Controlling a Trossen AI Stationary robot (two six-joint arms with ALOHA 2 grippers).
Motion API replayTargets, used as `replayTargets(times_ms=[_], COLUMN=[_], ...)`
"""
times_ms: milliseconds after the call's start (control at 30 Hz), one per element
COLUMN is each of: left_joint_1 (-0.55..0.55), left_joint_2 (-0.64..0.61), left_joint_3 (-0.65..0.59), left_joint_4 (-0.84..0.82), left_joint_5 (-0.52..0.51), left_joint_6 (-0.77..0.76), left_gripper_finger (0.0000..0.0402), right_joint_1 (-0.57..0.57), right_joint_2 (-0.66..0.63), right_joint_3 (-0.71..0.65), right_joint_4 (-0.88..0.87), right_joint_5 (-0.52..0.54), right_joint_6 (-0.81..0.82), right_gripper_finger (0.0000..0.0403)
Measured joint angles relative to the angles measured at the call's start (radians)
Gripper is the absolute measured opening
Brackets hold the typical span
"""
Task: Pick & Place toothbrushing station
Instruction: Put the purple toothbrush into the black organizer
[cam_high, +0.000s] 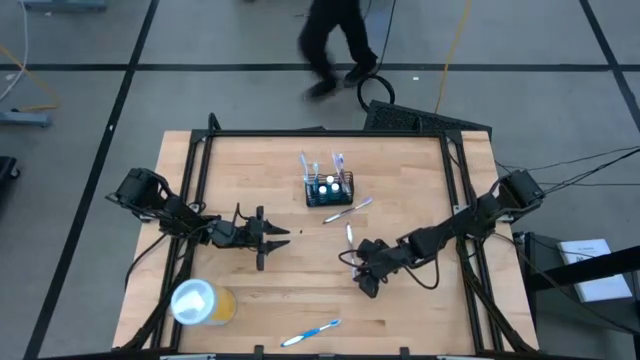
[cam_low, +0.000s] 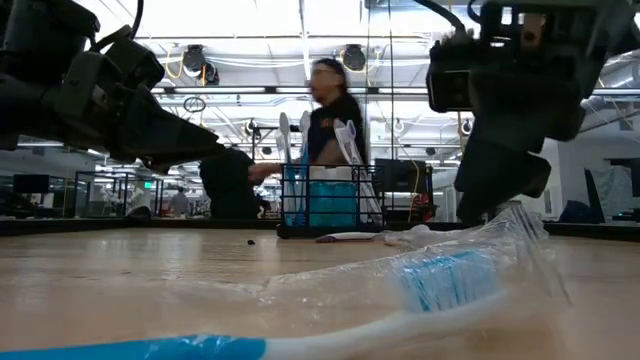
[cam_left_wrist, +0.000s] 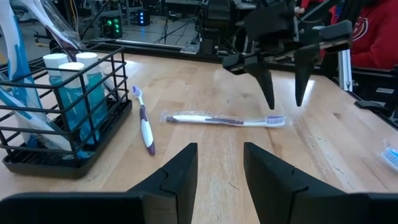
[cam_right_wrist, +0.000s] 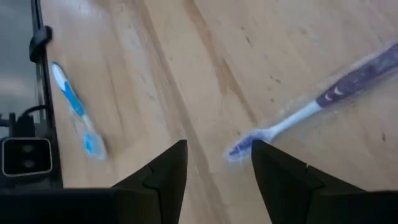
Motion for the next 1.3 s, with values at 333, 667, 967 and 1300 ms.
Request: replayTargets(times_ms=[333,667,967,1300], left_joint_1=[0.000,0.000,0.000,-0.004], left_joint_2=[0.000,0.000,0.000,0.000], left_joint_3=[0.000,0.000,0.000,0.033], left_joint_4=[0.005,0.006,0.007,0.046], left_joint_5=[0.008,0.017,0.020,0.081], left_joint_6=[-0.001,0.002,-0.002,-0.009], left_gripper_finger=[0.0131,0.0131,0.0131,0.0131], right_joint_1=[-0.047,-0.058,-0.018,0.044], right_joint_2=[0.062,0.234,0.275,0.264], right_joint_3=[0.008,0.144,0.199,0.359], right_joint_4=[-0.018,-0.083,-0.306,-0.753], right_joint_5=[-0.031,-0.099,-0.063,0.064], right_joint_6=[0.038,0.020,0.012,-0.114], right_gripper_finger=[0.0171,0.0162,0.0048,0.0001])
